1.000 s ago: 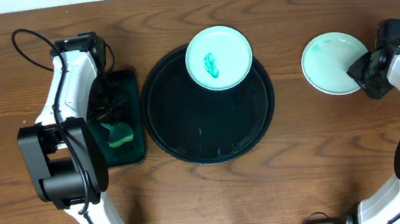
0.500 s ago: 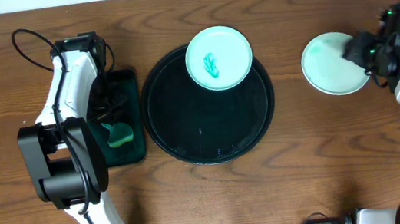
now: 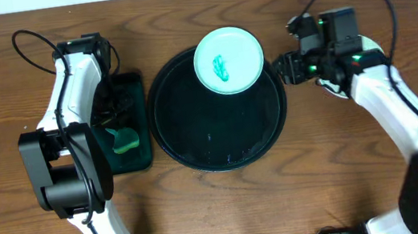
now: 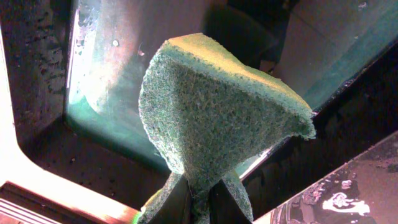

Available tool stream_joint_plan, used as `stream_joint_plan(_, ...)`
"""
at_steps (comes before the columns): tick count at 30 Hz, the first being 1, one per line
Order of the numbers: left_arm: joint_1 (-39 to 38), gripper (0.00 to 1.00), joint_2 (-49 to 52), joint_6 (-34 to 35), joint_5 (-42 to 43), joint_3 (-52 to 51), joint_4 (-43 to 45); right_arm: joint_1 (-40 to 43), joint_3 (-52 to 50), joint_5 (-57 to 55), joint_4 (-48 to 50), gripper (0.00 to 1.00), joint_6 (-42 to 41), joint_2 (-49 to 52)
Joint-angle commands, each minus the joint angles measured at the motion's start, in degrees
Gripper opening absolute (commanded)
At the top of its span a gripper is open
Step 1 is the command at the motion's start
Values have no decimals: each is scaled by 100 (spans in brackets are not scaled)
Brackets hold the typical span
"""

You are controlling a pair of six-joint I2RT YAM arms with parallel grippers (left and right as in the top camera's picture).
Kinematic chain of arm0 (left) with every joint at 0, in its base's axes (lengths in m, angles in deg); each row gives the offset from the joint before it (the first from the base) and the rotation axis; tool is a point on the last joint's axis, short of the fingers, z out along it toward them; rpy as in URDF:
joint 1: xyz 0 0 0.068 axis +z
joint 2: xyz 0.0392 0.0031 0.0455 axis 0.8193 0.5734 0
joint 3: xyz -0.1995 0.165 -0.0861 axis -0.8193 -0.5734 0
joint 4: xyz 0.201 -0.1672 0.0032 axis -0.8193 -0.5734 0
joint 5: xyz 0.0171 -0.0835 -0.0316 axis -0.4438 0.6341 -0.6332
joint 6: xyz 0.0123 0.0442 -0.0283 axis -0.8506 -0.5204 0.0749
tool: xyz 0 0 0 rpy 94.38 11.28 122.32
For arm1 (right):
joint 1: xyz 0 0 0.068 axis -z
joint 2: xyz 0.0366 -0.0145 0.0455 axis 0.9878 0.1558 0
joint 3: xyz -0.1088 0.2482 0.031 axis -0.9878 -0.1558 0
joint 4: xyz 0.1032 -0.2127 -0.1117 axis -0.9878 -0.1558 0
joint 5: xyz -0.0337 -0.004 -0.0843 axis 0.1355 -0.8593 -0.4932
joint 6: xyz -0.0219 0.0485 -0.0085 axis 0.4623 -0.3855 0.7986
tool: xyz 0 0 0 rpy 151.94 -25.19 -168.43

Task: Clean dirty plates on tray and stack at the side
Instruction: 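Grasp the upper green plate rim with the right gripper and pull it down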

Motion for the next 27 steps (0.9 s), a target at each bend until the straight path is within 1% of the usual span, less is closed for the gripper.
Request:
stream_joint_plan(1, -2, 7, 11, -35, -11, -33, -20, -120, 22, 205, 264, 58, 256, 437)
stream_joint_plan(4, -2, 7, 11, -37, -11, -33, -22, -140, 55, 214, 498, 61, 20, 822)
stream_joint_plan(8, -2, 8, 11, -35, -11, -35, -20, -151, 90, 293, 826, 62, 105, 1145)
stream_joint_plan(13, -2, 7, 11, -35, -11, -33, -31, -264, 90, 286, 1585, 62, 133, 1346)
stream_joint_plan(18, -2, 7, 11, -35, -11, -33, -48, -389, 90, 103, 2253, 63, -85, 1587)
stream_joint_plan(24, -2, 7, 11, -35, -11, -33, -63, -455, 90, -557, 2529, 63, -417, 1932)
stream_joint_plan(27, -2, 7, 11, -35, -11, -35, -61, -452, 90, -603, 2669, 63, -424, 2022)
